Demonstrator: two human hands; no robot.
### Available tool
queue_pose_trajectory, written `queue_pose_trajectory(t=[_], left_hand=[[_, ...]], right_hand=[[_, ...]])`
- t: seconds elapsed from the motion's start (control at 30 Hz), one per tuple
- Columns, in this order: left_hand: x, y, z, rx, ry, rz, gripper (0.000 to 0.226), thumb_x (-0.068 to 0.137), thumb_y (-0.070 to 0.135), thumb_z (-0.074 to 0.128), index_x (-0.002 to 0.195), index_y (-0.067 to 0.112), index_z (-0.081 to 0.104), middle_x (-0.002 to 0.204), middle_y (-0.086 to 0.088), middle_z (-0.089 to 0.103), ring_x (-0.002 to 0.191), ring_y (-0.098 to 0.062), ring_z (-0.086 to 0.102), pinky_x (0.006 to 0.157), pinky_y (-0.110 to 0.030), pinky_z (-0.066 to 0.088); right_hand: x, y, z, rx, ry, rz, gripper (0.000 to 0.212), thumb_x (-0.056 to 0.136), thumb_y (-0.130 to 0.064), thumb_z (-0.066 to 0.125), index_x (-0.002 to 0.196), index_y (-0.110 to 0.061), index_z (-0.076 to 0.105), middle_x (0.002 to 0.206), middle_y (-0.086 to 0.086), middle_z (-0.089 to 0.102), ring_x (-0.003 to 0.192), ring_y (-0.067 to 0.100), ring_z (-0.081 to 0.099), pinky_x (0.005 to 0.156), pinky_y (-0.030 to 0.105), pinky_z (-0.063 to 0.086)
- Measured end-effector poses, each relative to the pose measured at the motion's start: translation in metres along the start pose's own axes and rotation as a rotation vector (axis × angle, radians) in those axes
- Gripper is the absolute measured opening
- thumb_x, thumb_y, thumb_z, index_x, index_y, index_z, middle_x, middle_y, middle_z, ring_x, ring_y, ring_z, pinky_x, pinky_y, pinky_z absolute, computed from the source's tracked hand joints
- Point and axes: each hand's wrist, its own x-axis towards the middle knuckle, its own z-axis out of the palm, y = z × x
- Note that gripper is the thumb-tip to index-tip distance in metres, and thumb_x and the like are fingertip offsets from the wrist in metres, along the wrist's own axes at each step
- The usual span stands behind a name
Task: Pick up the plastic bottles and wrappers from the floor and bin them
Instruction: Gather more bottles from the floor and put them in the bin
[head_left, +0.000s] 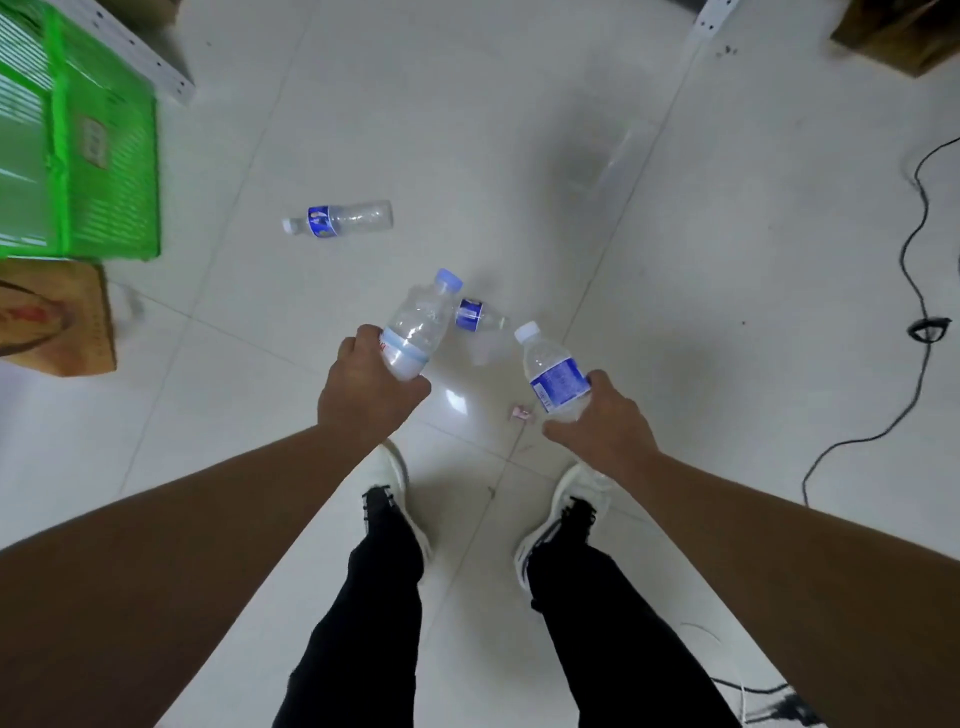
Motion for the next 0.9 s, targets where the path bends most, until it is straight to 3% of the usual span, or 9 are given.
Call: queue_pose_trajectory(t=[0.1,0.2,0.33,0.47,0.53,0.63,0.7,0.9], left_hand=[[0.007,-0.019,0.032,0.017,-0.020,0.032,0.054,0.068,0.034,0.079,0.110,0.025,0.047,0.100,0.009,0.049,0.085,-0.022,0.060,0.068,-0.035,0.044],[0.023,-0.053,0.075,0.011,-0.058,0.056,0.054,0.068,0.035,0.081,0.110,0.025,0.048,0.101,0.006,0.051,0.088,-0.025,0.060,0.070,-0.037,0.047],[0.060,-0.119,0.136,-0.035,-0.061,0.068,0.054,0.067,0.037,0.081,0.109,0.026,0.049,0.100,0.004,0.056,0.086,-0.023,0.062,0.065,-0.035,0.046],[0.084,-0.188,0.179,-0.020,-0.037,0.082,0.056,0.066,0.040,0.081,0.112,0.029,0.051,0.099,0.008,0.056,0.082,-0.016,0.061,0.060,-0.032,0.044],[0.090,-0.210,0.193,-0.013,-0.042,0.085,0.058,0.066,0.041,0.082,0.114,0.030,0.051,0.101,0.009,0.057,0.082,-0.015,0.062,0.060,-0.031,0.044],[0.094,-0.227,0.205,-0.016,-0.030,0.062,0.056,0.066,0.043,0.080,0.112,0.031,0.051,0.100,0.010,0.057,0.081,-0.014,0.062,0.059,-0.031,0.043],[0.095,-0.231,0.210,-0.022,-0.015,0.044,0.054,0.066,0.044,0.078,0.110,0.033,0.050,0.099,0.011,0.057,0.082,-0.014,0.061,0.060,-0.031,0.043],[0.078,-0.220,0.185,-0.012,-0.010,-0.004,0.056,0.065,0.045,0.077,0.111,0.032,0.049,0.102,0.009,0.055,0.088,-0.023,0.062,0.070,-0.039,0.051]], right_hand=[[0.012,0.028,0.041,-0.020,-0.001,-0.001,0.052,0.065,-0.045,0.083,0.103,-0.027,0.052,0.097,-0.002,0.060,0.085,0.023,0.065,0.067,0.032,0.045],[0.038,0.054,0.100,-0.064,0.011,-0.016,0.054,0.065,-0.041,0.084,0.109,-0.024,0.059,0.112,-0.001,0.055,0.096,0.026,0.064,0.083,0.037,0.053],[0.105,0.088,0.190,-0.126,0.054,-0.095,0.066,0.069,-0.035,0.084,0.129,-0.017,0.062,0.135,0.003,0.054,0.114,0.032,0.061,0.094,0.038,0.053],[0.164,0.117,0.257,-0.176,0.104,-0.151,0.073,0.071,-0.033,0.080,0.141,-0.022,0.058,0.155,0.002,0.047,0.133,0.034,0.051,0.104,0.041,0.048],[0.180,0.131,0.275,-0.261,0.120,-0.211,0.075,0.069,-0.030,0.082,0.140,-0.020,0.059,0.153,0.003,0.048,0.133,0.034,0.049,0.103,0.042,0.049],[0.191,0.148,0.288,-0.380,0.187,-0.291,0.066,0.066,-0.024,0.085,0.128,-0.015,0.063,0.129,0.008,0.055,0.112,0.035,0.052,0.083,0.043,0.056],[0.194,0.153,0.291,-0.415,0.196,-0.322,0.063,0.067,-0.020,0.085,0.126,-0.011,0.062,0.117,0.012,0.058,0.103,0.036,0.056,0.078,0.043,0.056],[0.162,0.127,0.264,-0.207,0.306,-0.189,0.046,0.066,-0.013,0.083,0.105,-0.004,0.061,0.098,0.019,0.058,0.088,0.041,0.059,0.077,0.043,0.049]])
